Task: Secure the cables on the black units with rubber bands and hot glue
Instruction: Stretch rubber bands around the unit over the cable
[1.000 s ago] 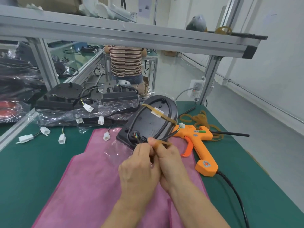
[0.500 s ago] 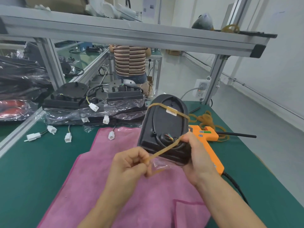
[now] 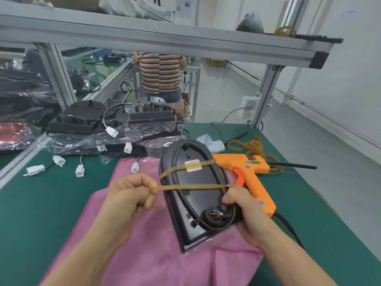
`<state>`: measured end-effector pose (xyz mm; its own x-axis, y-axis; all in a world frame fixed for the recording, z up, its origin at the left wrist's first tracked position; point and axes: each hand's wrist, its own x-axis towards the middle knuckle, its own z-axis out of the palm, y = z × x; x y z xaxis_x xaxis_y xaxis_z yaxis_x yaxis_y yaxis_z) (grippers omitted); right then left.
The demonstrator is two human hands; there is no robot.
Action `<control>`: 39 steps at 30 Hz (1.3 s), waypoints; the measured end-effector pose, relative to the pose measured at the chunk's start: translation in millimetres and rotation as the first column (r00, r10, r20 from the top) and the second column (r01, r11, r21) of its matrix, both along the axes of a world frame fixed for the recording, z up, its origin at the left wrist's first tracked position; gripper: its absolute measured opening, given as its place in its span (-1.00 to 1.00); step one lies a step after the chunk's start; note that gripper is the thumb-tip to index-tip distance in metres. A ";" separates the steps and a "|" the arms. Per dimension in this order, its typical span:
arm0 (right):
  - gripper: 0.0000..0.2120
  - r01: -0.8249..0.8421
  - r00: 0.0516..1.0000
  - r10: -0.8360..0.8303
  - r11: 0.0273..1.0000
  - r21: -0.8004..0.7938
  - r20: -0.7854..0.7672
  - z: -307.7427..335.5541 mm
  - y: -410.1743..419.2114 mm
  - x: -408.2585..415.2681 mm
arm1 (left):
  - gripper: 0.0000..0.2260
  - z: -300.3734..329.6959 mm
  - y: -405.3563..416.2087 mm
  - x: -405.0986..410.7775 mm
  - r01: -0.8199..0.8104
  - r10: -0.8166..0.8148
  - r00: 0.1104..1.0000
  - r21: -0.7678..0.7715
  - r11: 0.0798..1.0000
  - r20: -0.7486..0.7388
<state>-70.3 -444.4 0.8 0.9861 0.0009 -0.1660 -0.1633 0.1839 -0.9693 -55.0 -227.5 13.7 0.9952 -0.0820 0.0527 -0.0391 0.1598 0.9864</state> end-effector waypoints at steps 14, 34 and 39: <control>-0.88 -0.022 0.993 0.035 0.993 0.114 -0.112 12.1 11.1 13.0 | -0.79 -14.6 1.8 -30.0 0.089 -0.061 0.981 -0.145 0.985 0.185; -0.69 -0.153 0.984 0.172 0.951 -0.268 0.049 -12.7 34.8 13.5 | -0.42 -30.6 -14.3 -8.7 -0.120 0.067 0.957 -0.173 0.978 -0.283; -0.54 -0.432 0.902 0.405 0.865 -0.257 -0.151 5.9 7.2 31.9 | -0.47 -34.9 -0.8 -1.3 -0.163 0.083 0.960 -0.288 0.944 -0.269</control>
